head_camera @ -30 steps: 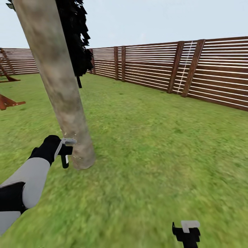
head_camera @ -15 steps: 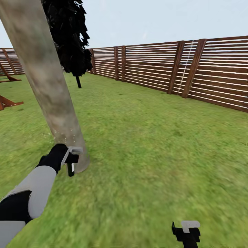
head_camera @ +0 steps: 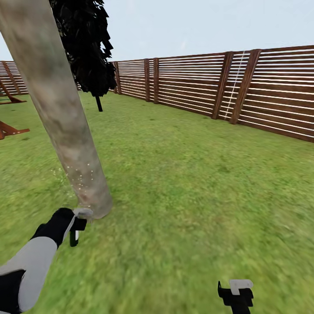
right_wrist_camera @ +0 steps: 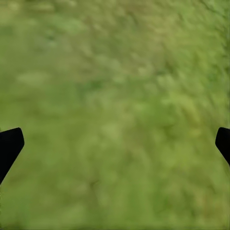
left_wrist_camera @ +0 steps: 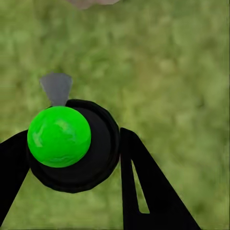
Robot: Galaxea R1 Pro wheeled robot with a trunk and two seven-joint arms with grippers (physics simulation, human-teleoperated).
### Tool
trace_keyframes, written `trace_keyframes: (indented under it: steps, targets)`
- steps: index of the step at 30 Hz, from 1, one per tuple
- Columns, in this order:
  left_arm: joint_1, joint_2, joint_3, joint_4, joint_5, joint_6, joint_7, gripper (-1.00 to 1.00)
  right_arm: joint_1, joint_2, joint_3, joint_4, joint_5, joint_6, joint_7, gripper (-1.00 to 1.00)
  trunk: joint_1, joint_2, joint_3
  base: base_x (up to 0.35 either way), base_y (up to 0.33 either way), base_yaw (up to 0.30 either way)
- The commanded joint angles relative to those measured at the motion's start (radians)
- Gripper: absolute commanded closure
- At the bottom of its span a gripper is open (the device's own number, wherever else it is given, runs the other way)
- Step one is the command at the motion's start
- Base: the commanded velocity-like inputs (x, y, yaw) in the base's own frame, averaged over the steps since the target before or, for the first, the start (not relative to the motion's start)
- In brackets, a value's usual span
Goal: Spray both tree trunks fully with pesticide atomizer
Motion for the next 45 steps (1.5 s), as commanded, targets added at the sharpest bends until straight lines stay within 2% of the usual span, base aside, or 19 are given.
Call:
trace_keyframes:
  steps: [1, 3, 5, 8, 11, 13, 14, 16, 20, 23, 26, 30, 37, 45]
  targets:
    - [0.032, 0.011, 0.001, 0.003, 0.013, -0.018, 0.001, 1.00, 0.000, 0.000, 0.000, 0.000, 0.000, 0.000, 0.000, -1.00, 0.000, 0.000, 0.000, 0.000, 0.000, 0.000]
    - [0.078, 0.000, 0.002, 0.010, 0.020, -0.065, 0.001, 1.00, 0.000, 0.001, 0.000, -0.001, 0.001, 0.000, 0.000, -1.00, 0.000, 0.000, 0.000, 0.000, 0.000, 0.000]
    - [0.092, -0.009, 0.002, 0.011, 0.043, -0.118, 0.001, 1.00, 0.000, 0.001, 0.000, 0.000, 0.000, 0.000, 0.000, -1.00, 0.000, 0.000, 0.000, 0.025, 0.000, 0.000]
    - [0.098, -0.009, 0.005, 0.013, 0.095, -0.139, 0.002, 1.00, 0.000, 0.001, 0.000, -0.001, 0.000, 0.000, 0.000, -1.00, 0.000, 0.000, 0.000, 0.183, -0.066, 0.000]
    - [0.099, -0.008, 0.011, 0.020, 0.114, -0.146, 0.002, 1.00, 0.000, 0.001, 0.000, -0.001, 0.001, 0.000, 0.000, -1.00, 0.000, 0.000, 0.000, 0.253, -0.144, 0.000]
    - [0.099, -0.007, 0.013, 0.012, 0.115, -0.147, 0.003, 1.00, 0.000, 0.001, 0.000, -0.001, 0.000, 0.000, 0.000, -1.00, 0.000, 0.000, 0.000, 0.162, -0.227, 0.000]
    - [0.100, 0.012, 0.039, 0.015, 0.114, -0.146, 0.003, 1.00, 0.000, 0.001, 0.000, -0.001, -0.001, 0.000, -0.001, -1.00, 0.000, 0.000, 0.000, 0.142, -0.246, 0.000]
    - [0.101, 0.025, 0.060, 0.017, 0.114, -0.146, 0.006, 1.00, 0.000, 0.002, 0.000, -0.001, -0.001, 0.000, -0.001, -1.00, 0.000, 0.000, 0.000, 0.163, -0.222, 0.067]
    - [0.101, 0.026, 0.064, 0.019, 0.114, -0.147, 0.048, 1.00, 0.000, 0.002, 0.000, -0.001, -0.001, 0.000, -0.002, -1.00, 0.000, 0.000, 0.000, 0.138, -0.118, 0.239]
    - [0.101, 0.020, 0.065, 0.020, 0.117, -0.153, 0.058, 1.00, 0.000, 0.003, 0.000, -0.001, -0.002, 0.000, -0.002, -1.00, 0.000, 0.000, 0.000, 0.012, -0.009, 0.272]
    - [0.101, 0.018, 0.064, 0.022, 0.117, -0.199, 0.058, 1.00, 0.000, 0.003, 0.000, -0.001, -0.002, 0.000, -0.002, -1.00, 0.000, 0.000, 0.000, 0.001, -0.001, 0.274]
    - [0.101, 0.014, 0.066, 0.021, 0.120, -0.205, 0.059, 1.00, 0.000, 0.003, 0.000, -0.001, -0.002, 0.000, -0.002, -1.00, 0.000, 0.000, 0.000, 0.000, 0.000, 0.207]
    - [0.101, -0.034, 0.057, 0.020, 0.114, -0.201, 0.057, 1.00, 0.001, 0.002, 0.000, 0.000, -0.001, 0.000, -0.005, -1.00, 0.000, 0.000, 0.000, 0.000, -0.227, 0.010]
    - [0.101, -0.035, 0.056, 0.018, 0.108, -0.198, 0.057, 1.00, 0.001, 0.002, -0.001, 0.000, -0.001, 0.000, -0.005, -1.00, 0.000, 0.000, 0.000, 0.087, -0.259, 0.000]
